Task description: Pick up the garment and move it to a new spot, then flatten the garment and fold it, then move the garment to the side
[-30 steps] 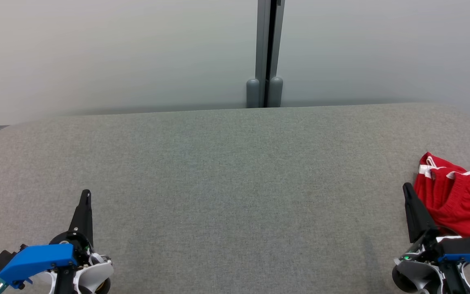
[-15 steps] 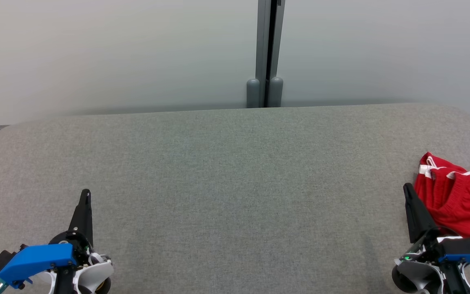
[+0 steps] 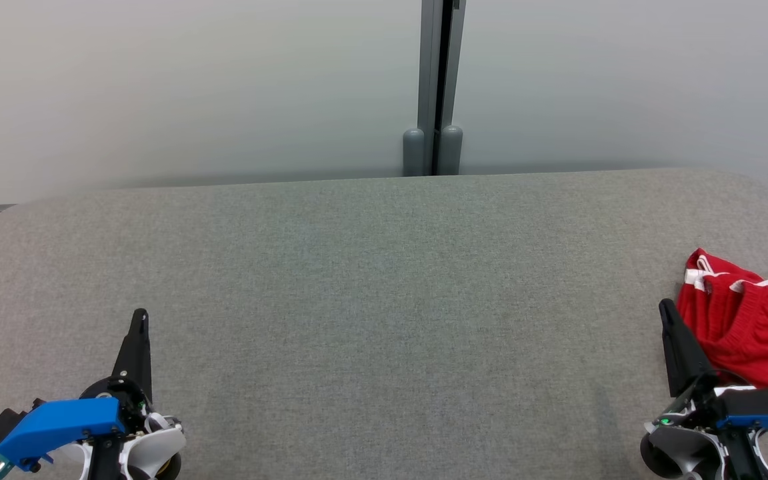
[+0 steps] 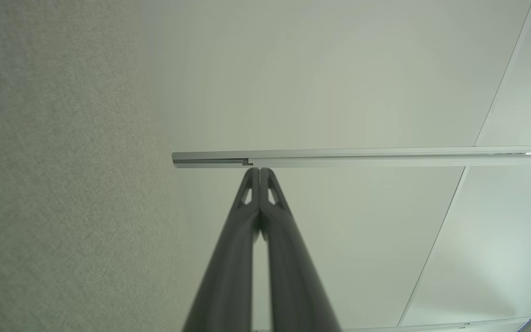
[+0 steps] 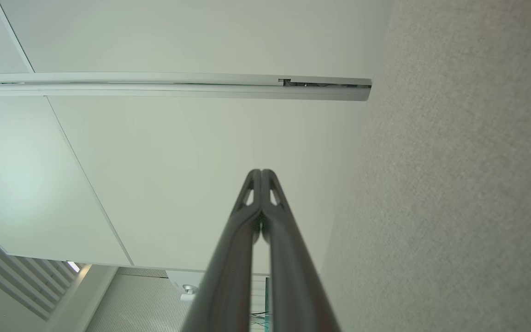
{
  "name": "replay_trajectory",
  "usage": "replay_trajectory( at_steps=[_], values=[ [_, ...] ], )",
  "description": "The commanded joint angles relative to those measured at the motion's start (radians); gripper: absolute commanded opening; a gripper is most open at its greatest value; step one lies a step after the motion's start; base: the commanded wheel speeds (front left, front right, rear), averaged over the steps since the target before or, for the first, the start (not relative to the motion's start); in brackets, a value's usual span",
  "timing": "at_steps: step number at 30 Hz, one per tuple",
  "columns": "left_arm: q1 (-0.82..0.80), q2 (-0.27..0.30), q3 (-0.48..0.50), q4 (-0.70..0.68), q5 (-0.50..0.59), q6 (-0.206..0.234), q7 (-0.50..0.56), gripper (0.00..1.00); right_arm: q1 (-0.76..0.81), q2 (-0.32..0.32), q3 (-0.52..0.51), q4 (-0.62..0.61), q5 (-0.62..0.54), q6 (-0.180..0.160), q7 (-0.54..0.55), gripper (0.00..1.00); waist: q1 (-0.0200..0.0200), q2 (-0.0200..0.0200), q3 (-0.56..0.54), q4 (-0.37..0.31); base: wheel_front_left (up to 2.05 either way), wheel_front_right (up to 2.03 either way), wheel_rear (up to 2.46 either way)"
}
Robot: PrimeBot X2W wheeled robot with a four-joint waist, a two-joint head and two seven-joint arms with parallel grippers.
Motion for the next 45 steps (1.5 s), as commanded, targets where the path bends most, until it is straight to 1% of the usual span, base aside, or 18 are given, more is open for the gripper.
replay_trajectory(
  at_steps=[1,45],
  values=[
    [-0.009,-0.003,0.001,-0.006,-0.002,-0.001,0.005,0.0,0.014,-0.007,-0.002,-0.004,0.002,0.0,0.004,0.0,0.0,-0.0001,0.0,0.0,0.0,0.0,0.0],
    [-0.009,-0.003,0.001,-0.006,-0.003,-0.001,0.005,0.0,0.014,-0.007,-0.002,-0.004,0.002,0.0,0.004,0.0,0.0,-0.0001,0.0,0.0,0.0,0.0,0.0]
  ],
)
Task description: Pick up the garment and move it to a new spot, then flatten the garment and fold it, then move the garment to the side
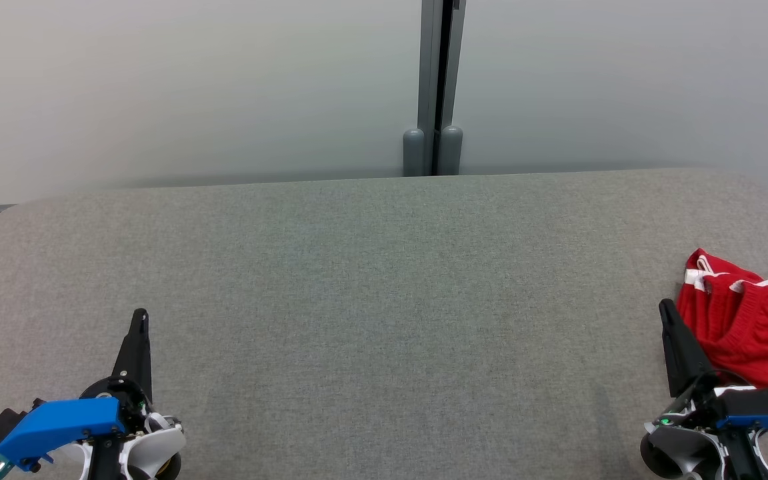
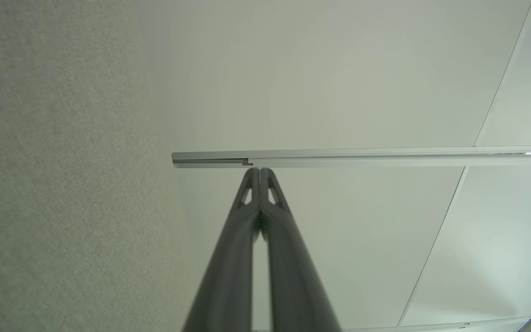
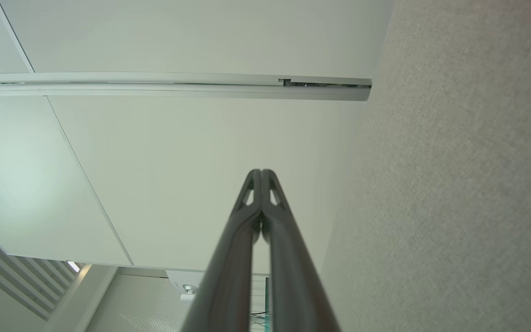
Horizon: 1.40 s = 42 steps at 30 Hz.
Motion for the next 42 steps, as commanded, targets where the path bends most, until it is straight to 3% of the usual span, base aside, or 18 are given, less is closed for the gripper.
replay_trajectory(
  at_steps=[1,42],
  values=[
    [-0.009,-0.003,0.001,-0.006,-0.002,-0.001,0.005,0.0,0.013,-0.007,-0.002,-0.004,0.002,0.0,0.004,0.0,0.0,0.0002,0.0,0.0,0.0,0.0,0.0],
    [-0.009,-0.003,0.001,-0.006,-0.003,-0.001,0.005,0.0,0.013,-0.007,-0.002,-0.004,0.003,0.0,0.004,0.0,0.0,0.0002,0.0,0.0,0.0,0.0,0.0]
  ],
)
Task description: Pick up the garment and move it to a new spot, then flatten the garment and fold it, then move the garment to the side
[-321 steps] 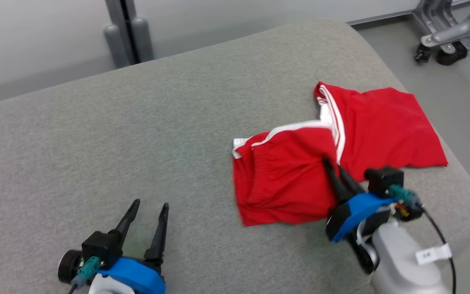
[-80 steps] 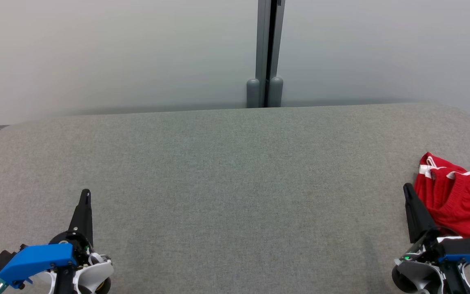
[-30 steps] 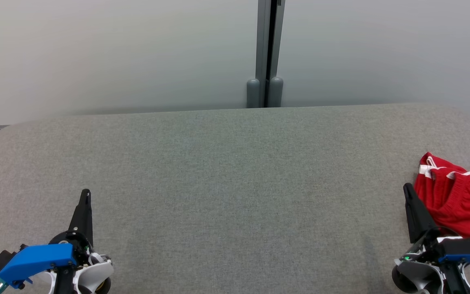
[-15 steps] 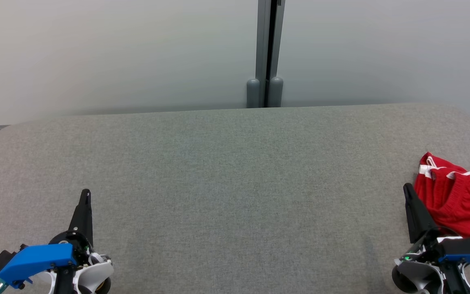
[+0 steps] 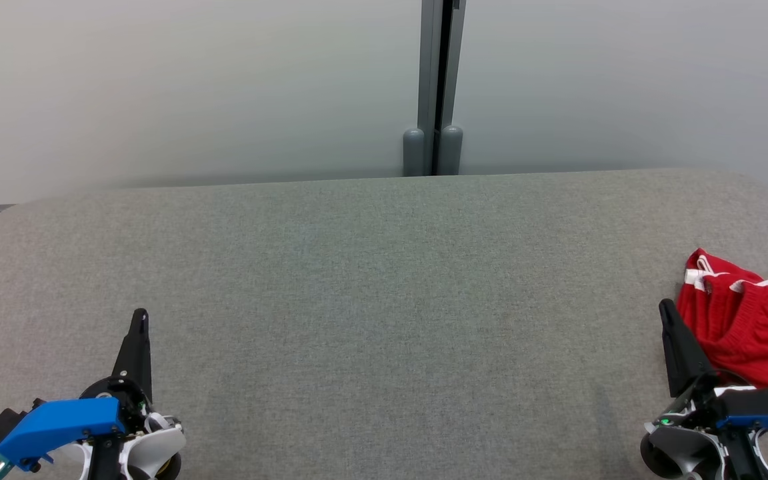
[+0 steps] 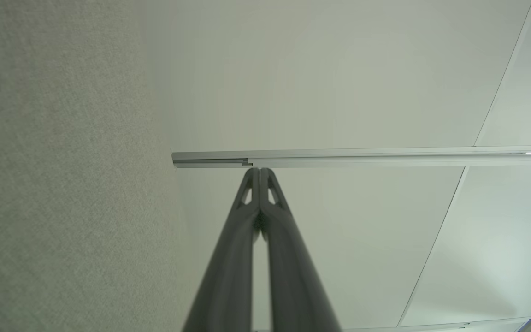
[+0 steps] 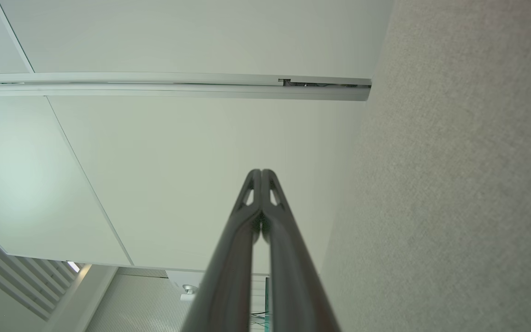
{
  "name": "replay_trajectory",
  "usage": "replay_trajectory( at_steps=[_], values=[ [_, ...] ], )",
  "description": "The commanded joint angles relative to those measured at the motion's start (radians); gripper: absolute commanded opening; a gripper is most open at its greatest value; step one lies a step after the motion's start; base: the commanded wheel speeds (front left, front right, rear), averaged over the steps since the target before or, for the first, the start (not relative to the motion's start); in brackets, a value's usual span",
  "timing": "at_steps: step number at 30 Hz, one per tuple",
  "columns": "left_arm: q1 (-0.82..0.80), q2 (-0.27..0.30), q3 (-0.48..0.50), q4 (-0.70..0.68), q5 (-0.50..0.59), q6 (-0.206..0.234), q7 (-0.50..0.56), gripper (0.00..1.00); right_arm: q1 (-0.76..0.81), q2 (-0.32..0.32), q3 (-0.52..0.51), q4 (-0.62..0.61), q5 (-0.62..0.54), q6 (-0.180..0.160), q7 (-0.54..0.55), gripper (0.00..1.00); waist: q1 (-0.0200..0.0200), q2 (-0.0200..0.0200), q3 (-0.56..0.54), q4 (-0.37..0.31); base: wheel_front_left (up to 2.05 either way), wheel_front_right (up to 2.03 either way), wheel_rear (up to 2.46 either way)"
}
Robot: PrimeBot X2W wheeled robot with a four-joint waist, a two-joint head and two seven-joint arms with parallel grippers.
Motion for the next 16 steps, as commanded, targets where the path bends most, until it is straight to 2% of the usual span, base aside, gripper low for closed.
replay_trajectory(
  at_steps=[1,16],
  values=[
    [-0.009,-0.003,0.001,-0.006,-0.002,-0.001,0.005,0.0,0.013,-0.007,-0.002,-0.004,0.003,0.0,0.004,0.0,0.0,0.0,0.0,0.0,0.0,0.0,0.0],
    [-0.009,-0.003,0.001,-0.006,-0.002,-0.001,0.005,0.0,0.013,-0.007,-0.002,-0.004,0.003,0.0,0.004,0.0,0.0,0.0,0.0,0.0,0.0,0.0,0.0]
  ],
)
